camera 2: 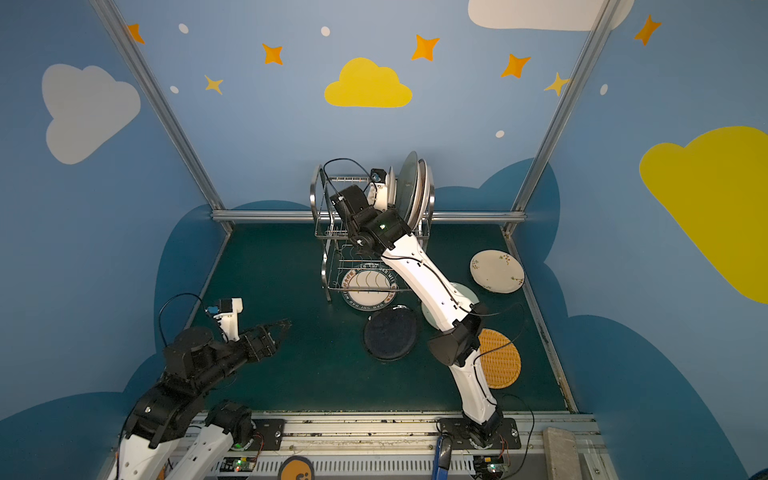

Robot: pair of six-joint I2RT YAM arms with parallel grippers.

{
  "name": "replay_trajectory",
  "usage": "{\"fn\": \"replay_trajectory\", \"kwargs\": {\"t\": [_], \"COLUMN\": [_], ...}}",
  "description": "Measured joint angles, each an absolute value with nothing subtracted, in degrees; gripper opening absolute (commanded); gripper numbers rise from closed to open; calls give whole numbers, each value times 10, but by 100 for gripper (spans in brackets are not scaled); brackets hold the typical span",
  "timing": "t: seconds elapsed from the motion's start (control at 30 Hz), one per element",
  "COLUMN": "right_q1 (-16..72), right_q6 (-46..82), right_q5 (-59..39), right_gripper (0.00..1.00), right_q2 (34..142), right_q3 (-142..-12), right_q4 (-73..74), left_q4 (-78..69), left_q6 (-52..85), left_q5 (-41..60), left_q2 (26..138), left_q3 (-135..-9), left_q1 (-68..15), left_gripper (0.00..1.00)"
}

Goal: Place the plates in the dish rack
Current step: 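Lower the sunburst plate into the top-tier slot beside the pale green plate, then open the right gripper and pull it down toward the pale green flower plate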

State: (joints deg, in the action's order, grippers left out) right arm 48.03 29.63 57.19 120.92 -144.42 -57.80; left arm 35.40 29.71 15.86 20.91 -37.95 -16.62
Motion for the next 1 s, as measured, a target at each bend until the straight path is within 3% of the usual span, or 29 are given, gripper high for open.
{"fn": "replay_trajectory", "kwargs": {"t": [0.27,0.67,1.0], "right_q1": [480,481,496], "right_q6": [286,266,243], "right_q5": [567,548,531], "right_gripper": [48,58,78], "right_q2": [1192,1173,1109], "right_q3": [-1444,-1444,-1391], "right_q4": [-575,-563,-532], "left_q4": [354,354,354], "left_q6": [297,297,297], "left_q5": [160,161,162], "left_q2": [209,209,209], "left_q3": [-380,-380,-380], "left_q1": [-165,-161,-161], "left_gripper": [100,100,100]}}
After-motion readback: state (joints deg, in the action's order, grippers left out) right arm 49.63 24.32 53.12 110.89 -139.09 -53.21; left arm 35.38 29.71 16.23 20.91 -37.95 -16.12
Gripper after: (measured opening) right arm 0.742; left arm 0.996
